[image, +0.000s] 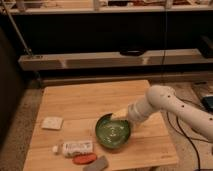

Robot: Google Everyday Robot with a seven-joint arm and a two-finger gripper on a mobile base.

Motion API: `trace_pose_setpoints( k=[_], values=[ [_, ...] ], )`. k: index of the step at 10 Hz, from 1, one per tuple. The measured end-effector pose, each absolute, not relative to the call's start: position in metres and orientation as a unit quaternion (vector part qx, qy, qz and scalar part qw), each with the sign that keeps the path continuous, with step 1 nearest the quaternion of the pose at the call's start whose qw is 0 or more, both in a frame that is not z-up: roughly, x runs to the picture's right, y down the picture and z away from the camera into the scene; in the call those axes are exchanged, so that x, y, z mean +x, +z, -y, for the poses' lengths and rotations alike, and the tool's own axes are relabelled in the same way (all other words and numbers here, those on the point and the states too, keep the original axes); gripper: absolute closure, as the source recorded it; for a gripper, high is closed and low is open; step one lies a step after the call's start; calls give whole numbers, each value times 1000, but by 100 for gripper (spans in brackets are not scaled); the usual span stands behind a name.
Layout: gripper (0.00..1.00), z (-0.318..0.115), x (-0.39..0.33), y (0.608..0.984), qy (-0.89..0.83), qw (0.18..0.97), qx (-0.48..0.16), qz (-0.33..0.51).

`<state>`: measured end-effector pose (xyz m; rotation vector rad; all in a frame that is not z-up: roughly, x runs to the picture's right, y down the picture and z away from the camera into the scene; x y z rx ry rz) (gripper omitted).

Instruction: Pick up the ceramic bowl

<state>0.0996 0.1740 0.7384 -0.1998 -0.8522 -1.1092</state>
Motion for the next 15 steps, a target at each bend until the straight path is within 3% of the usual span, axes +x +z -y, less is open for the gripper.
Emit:
trace_pose_setpoints(
  k=[5,15],
  values=[
    [20,-174,107,733,-500,776,-93,372],
    [20,-217,112,784,-490,806,-102,317]
  ],
)
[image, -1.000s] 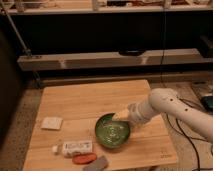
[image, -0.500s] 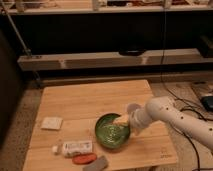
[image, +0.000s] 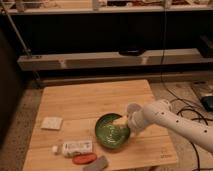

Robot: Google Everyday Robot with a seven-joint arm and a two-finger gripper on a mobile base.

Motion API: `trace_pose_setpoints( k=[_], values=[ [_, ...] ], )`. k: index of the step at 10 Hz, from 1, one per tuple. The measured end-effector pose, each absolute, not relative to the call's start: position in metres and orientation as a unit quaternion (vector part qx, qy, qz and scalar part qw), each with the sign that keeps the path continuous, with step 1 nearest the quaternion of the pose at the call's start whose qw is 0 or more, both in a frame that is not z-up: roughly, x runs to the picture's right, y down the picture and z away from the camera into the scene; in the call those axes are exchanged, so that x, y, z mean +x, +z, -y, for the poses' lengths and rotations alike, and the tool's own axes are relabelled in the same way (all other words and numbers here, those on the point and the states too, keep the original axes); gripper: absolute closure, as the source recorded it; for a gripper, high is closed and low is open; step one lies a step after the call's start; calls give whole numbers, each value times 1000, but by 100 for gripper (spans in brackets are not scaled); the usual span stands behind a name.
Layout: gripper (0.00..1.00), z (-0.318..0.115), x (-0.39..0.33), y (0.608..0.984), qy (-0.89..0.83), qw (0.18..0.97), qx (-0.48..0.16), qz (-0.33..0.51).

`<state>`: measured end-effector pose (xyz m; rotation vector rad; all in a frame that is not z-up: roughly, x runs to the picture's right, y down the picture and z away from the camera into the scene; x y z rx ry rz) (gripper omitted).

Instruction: Pick up the ceramic bowl

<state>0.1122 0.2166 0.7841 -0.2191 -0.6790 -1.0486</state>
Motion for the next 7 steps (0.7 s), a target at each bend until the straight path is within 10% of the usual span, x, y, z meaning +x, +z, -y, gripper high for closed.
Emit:
trace_pose_setpoints(
  k=[7],
  values=[
    [20,-234,108,799,-495,809,-110,297]
  ],
)
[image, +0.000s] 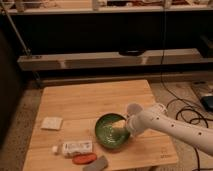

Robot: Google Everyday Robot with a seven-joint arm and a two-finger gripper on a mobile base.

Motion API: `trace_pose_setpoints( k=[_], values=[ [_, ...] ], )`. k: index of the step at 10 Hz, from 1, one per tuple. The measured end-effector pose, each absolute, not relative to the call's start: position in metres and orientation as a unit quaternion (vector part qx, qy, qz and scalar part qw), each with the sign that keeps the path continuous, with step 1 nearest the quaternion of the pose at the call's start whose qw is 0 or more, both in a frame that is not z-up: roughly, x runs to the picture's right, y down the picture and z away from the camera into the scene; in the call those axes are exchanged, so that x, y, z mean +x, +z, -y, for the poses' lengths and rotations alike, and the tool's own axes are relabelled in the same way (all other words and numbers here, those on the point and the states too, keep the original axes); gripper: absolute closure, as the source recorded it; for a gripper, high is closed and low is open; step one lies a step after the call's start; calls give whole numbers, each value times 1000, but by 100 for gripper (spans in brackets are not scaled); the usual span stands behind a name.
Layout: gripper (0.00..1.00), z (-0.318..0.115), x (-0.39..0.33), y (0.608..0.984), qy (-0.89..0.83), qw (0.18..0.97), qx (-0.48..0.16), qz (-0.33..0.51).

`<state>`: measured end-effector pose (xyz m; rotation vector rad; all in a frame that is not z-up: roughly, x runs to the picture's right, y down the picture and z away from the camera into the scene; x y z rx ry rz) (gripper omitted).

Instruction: Pick up the ceramic bowl

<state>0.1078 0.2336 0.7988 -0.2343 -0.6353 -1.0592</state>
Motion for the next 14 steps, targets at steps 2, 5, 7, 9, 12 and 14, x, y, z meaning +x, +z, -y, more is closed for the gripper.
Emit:
trace_pose_setpoints(
  k=[2,5,7,9,12,14],
  values=[
    [27,-237,105,800,-497,808,-112,295],
    [47,-243,104,803,-497,810,-114,291],
    [47,-246,101,807,-498,810,-114,289],
    [59,-248,98,806,-499,810,-116,287],
    [67,-244,96,802,-499,809,-116,286],
    [67,-245,94,803,-500,810,-117,285]
  ],
)
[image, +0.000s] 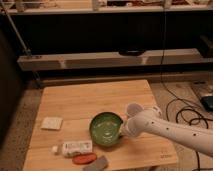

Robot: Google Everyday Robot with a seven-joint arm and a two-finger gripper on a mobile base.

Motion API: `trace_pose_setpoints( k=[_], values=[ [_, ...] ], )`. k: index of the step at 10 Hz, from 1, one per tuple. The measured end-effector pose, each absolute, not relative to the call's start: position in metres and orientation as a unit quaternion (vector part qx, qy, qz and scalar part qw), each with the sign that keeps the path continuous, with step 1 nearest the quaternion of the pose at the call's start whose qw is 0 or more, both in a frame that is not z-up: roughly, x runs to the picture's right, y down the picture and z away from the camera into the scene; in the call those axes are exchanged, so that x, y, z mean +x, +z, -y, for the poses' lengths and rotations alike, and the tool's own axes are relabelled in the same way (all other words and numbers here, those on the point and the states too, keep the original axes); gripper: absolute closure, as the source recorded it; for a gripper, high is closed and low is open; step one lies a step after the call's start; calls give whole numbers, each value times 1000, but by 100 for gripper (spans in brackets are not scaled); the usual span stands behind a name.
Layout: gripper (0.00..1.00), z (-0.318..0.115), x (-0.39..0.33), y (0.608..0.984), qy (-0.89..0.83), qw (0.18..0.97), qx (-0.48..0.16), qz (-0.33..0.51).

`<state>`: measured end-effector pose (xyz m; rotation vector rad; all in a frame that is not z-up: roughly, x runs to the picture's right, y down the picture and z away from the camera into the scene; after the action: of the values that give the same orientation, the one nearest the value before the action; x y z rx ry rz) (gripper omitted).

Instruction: Pick up the ceramic bowl

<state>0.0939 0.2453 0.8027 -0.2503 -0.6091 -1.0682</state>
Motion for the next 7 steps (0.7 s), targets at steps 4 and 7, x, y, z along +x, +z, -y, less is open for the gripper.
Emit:
trace_pose_setpoints(
  k=[4,7],
  values=[
    [95,-226,86,783,-505,808,-112,281],
    [96,-212,83,768,-510,807,-107,278]
  ],
)
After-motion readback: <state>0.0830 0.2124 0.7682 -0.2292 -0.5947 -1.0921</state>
